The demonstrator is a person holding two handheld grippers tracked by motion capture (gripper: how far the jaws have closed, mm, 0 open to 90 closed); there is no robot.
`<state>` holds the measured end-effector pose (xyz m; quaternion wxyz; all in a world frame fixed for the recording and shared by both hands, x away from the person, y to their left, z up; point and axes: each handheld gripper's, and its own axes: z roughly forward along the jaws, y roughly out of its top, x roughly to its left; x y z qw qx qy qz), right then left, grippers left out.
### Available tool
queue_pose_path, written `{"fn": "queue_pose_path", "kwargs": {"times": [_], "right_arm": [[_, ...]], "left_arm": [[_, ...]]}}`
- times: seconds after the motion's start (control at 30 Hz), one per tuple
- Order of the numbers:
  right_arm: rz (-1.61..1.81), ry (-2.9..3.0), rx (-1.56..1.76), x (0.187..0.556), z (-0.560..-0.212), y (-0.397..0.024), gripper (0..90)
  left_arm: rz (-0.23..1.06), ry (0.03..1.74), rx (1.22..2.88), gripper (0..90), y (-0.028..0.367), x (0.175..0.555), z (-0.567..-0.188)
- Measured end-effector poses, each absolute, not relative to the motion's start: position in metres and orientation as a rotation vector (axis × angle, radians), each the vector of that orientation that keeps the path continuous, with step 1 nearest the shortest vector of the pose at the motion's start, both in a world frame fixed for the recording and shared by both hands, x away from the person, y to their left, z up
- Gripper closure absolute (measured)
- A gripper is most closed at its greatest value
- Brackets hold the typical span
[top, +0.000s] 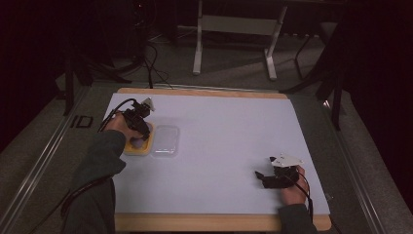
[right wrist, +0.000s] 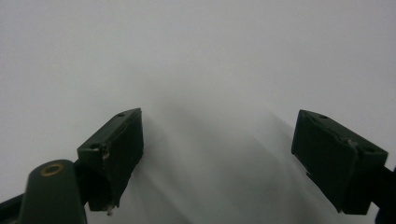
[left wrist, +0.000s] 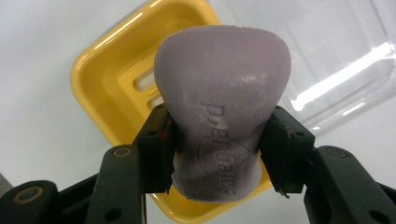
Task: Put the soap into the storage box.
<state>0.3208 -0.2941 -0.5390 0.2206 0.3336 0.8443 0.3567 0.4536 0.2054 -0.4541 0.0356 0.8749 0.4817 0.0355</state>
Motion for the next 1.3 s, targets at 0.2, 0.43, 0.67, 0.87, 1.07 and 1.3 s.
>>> {"fn": "queue_pose_path", "kwargs": {"times": [0.2,0.43,0.67,0.87,1.07,1.3], "right_arm": [[0.985,2.334,0.921,0.321,-0.539,-0.294,16.4],[0.985,2.334,0.92,0.321,-0.539,-0.294,16.4],[0.985,2.333,0.92,0.321,-0.539,-0.294,16.4],[0.984,2.334,0.92,0.321,-0.539,-0.294,16.4],[0.985,2.334,0.919,0.321,-0.539,-0.294,16.5],[0.985,2.334,0.92,0.32,-0.539,-0.294,16.6]], "left_arm": [[0.091,1.541,2.657,49.7,0.212,0.455,-0.463],[0.082,1.58,2.638,49.7,0.215,0.456,-0.468],[0.081,1.606,2.63,49.6,0.215,0.457,-0.472],[0.082,1.639,2.598,49.5,0.217,0.46,-0.476],[0.083,1.671,2.576,48.8,0.219,0.461,-0.484],[0.072,1.651,2.54,42.3,0.225,0.46,-0.48]]}}
